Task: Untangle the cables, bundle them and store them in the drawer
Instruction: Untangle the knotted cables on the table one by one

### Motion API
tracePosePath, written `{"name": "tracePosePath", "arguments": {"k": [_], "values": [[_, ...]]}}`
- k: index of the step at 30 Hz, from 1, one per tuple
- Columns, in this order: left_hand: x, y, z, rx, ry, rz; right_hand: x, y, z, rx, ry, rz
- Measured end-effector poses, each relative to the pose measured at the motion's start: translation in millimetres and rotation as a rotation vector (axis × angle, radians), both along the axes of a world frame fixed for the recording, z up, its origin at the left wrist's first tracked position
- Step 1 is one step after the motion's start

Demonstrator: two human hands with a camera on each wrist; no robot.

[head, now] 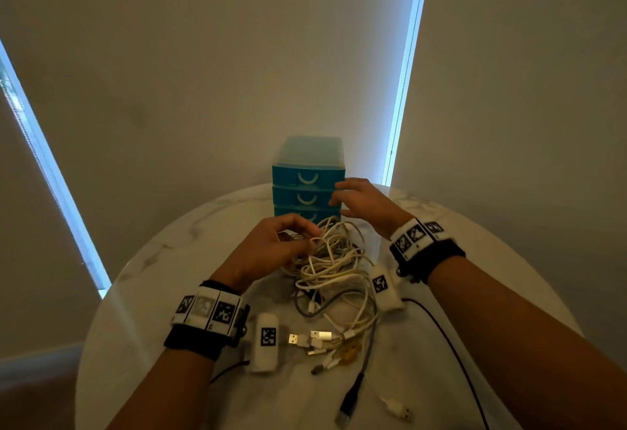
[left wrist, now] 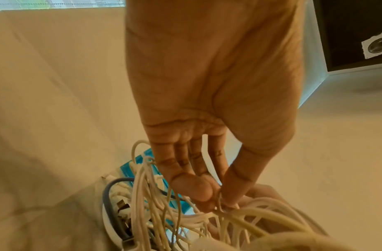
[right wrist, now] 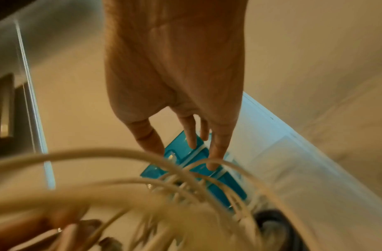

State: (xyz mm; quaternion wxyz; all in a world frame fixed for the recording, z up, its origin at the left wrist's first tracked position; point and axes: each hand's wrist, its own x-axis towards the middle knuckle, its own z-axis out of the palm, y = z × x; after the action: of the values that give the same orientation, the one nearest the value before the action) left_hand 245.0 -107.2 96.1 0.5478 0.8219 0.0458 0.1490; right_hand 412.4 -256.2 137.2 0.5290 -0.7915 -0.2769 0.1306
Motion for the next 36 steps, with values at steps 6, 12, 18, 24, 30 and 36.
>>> {"name": "tracePosePath", "arguments": {"k": [6, 12, 18, 24, 30, 36], "values": [[-0.8, -2.1, -0.6, -0.063, -0.049, 0.066, -23.1, -32.8, 3.5, -0.182, -0.169, 0.159], [6.5, -18.5, 2.0, -0.201, -0.232, 0.149, -55.5, -86.8, -18.5, -0.097, -0.145, 0.300], [9.4, -20.0, -2.2, -0.248, -0.233, 0.139, -51.9, -77.8, -33.2, 0.298, -0.188, -0.046], [3.2, -29.9, 2.6, 0.020, -0.071, -0.133, -57.3, -68.7, -27.6, 0.700, -0.044, -0.249], [7.3, -22.9, 0.4, -0.017, -0.212, 0.084, -61.0, -68.1, -12.1, 1.013, 0.171, -0.213], [8.2, -18.7, 2.1, -0.098, -0.253, 0.188, -62.2, -66.7, -25.7, 0.686, 0.186, -0.067]]}}
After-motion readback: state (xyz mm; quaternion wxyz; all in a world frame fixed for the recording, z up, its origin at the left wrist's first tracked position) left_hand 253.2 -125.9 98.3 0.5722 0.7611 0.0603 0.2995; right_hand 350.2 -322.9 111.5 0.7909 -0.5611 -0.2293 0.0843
